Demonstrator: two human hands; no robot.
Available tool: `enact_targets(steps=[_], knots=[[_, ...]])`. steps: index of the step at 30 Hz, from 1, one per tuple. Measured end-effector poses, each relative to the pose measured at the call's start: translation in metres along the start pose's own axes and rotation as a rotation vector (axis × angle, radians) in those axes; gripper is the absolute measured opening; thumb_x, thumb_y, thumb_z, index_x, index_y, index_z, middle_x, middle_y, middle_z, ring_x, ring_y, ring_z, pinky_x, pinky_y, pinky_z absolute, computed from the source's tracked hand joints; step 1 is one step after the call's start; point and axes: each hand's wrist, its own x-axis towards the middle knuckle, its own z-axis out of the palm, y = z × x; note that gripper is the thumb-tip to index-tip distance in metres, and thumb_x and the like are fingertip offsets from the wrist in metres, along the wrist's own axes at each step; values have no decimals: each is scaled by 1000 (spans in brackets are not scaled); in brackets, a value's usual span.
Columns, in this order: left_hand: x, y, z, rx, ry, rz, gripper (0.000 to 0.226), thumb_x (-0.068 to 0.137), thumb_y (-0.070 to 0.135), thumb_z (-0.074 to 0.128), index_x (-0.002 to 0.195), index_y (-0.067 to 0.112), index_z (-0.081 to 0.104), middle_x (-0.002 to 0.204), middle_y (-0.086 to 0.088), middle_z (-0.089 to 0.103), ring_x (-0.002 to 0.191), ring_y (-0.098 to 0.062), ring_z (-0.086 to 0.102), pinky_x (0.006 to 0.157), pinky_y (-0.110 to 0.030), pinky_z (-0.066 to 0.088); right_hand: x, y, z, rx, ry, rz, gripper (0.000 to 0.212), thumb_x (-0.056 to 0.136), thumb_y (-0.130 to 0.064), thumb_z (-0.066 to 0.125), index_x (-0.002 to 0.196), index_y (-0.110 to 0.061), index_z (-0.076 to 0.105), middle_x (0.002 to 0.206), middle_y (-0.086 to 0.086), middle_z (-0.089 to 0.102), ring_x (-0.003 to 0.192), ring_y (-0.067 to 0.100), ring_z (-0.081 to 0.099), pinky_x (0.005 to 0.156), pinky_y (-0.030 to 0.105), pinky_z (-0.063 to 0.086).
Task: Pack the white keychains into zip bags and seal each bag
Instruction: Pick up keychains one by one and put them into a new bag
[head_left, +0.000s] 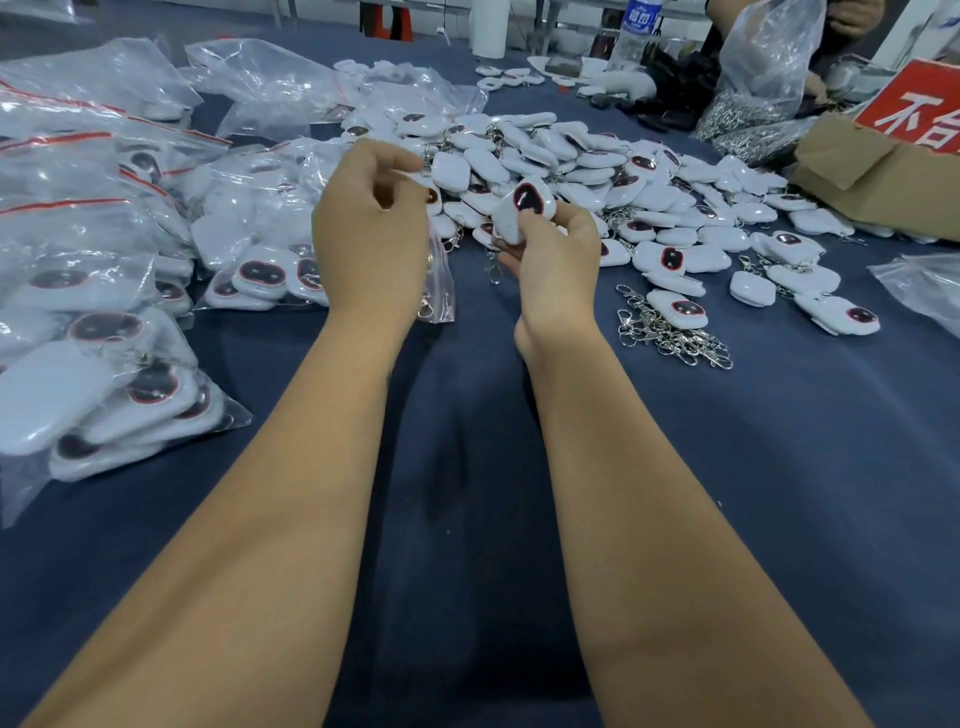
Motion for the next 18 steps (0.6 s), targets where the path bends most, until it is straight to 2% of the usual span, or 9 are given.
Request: enact_targets(steps=[2,3,5,6,9,13,15,17,18], knots=[[3,-10,-1,429,-25,82,21,88,24,53,104,27,66,97,10,63,113,-20,53,94,-35,41,-1,0,3,79,-58,45,22,92,3,48,111,-8,50,107,19,64,67,16,63,74,25,57],[4,-15,0,624,-79,88,29,88,33,55,114,25,65,109,6,63,122,-26,45,99,-38,35,-2,0,4,129,-86,56,22,92,5,47,111,-7,49,109,22,62,65,16,65,76,28,59],[1,-22,2,889,-193,91,50,83,48,60,125,20,60,126,-6,57,128,-31,36,101,-40,27,-4,-1,6,195,-128,57,22,92,9,45,109,-5,48,103,22,59,65,19,66,78,30,60],[-1,-24,3,947,-214,104,54,81,49,62,126,18,60,128,-10,55,127,-32,35,100,-40,26,-4,-1,7,200,-138,55,22,91,9,44,108,-5,48,101,21,58,69,23,66,80,33,60],[1,-23,2,953,-176,116,42,83,39,61,119,17,66,124,-12,58,122,-35,42,99,-40,29,-6,-2,7,223,-165,65,23,92,10,44,109,-6,46,99,22,58,81,31,65,85,39,60],[3,-19,1,764,-93,64,31,88,32,54,111,18,69,116,-7,67,117,-35,48,97,-39,33,-12,-4,9,319,-240,99,26,93,12,42,109,-8,42,88,18,61,79,30,68,79,40,61],[3,-19,0,717,-56,62,29,89,29,51,109,17,69,115,-8,66,118,-34,48,96,-40,34,-14,-3,10,307,-272,110,28,94,11,42,111,-10,39,98,22,61,80,30,69,81,40,60],[4,-17,-2,659,-9,69,27,90,28,50,104,16,69,113,-8,65,119,-32,46,94,-40,37,-15,1,12,193,-284,103,28,95,9,45,114,-11,38,115,27,60,81,29,68,81,37,59],[3,-16,-3,609,12,67,24,90,27,49,100,16,68,111,-6,64,119,-31,45,93,-40,38,-16,2,14,105,-287,84,27,95,7,47,113,-10,38,115,25,61,81,27,67,79,35,59]])
